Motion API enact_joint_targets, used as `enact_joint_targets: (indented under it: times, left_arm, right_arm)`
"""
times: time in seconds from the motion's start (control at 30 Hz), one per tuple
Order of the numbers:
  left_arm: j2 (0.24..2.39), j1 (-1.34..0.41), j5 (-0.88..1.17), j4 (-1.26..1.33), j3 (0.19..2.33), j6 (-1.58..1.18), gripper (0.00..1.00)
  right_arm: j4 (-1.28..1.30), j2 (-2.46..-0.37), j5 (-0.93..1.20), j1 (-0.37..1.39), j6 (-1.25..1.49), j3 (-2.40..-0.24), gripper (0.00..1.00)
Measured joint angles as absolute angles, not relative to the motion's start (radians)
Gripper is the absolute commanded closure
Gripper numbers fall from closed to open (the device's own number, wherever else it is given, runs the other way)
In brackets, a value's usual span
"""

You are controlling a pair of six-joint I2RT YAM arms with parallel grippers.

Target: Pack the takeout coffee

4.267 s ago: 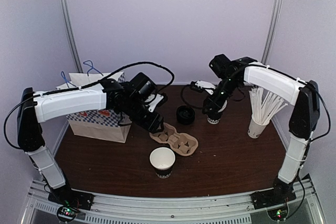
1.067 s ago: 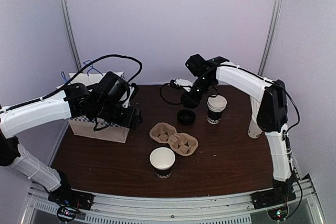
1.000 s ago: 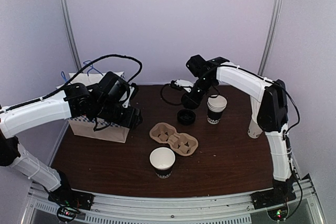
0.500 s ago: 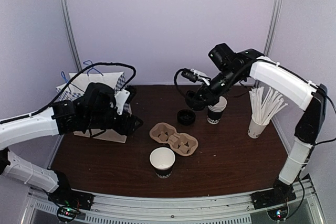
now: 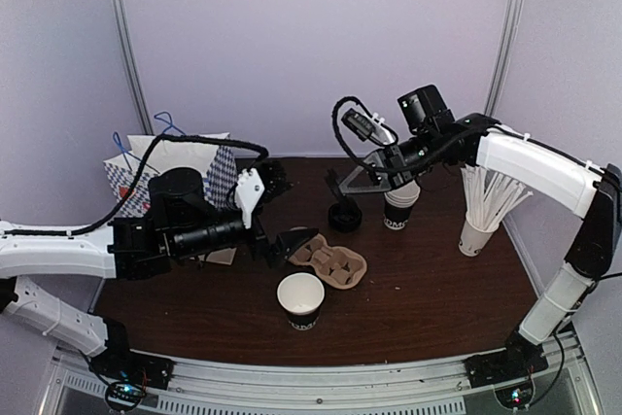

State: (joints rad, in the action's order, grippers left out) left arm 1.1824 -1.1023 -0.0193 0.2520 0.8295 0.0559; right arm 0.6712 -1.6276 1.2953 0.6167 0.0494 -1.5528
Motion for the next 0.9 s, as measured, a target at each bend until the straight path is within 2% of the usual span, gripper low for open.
enact_joint_targets:
  times: [0.27,0.43,0.9]
  left_arm:
    - [1.325,-1.208,-0.039,0.422,0.869,0.239,0.04]
    - [1.355,-1.211,-0.089,0.498,0.870,0.270,0.06]
    - [1.406,-1.211,-0.191,0.656,0.878,0.302,0.04]
  right_arm:
    - [0.289,-1.619,1.426,0.617,0.413,-1.451,0.93]
    - [0.168,-1.586,1.452,0.617,0.517,-1.426,0.93]
    - [-0.072,-1.568,1.494,0.635,0.725,-1.369,0.92]
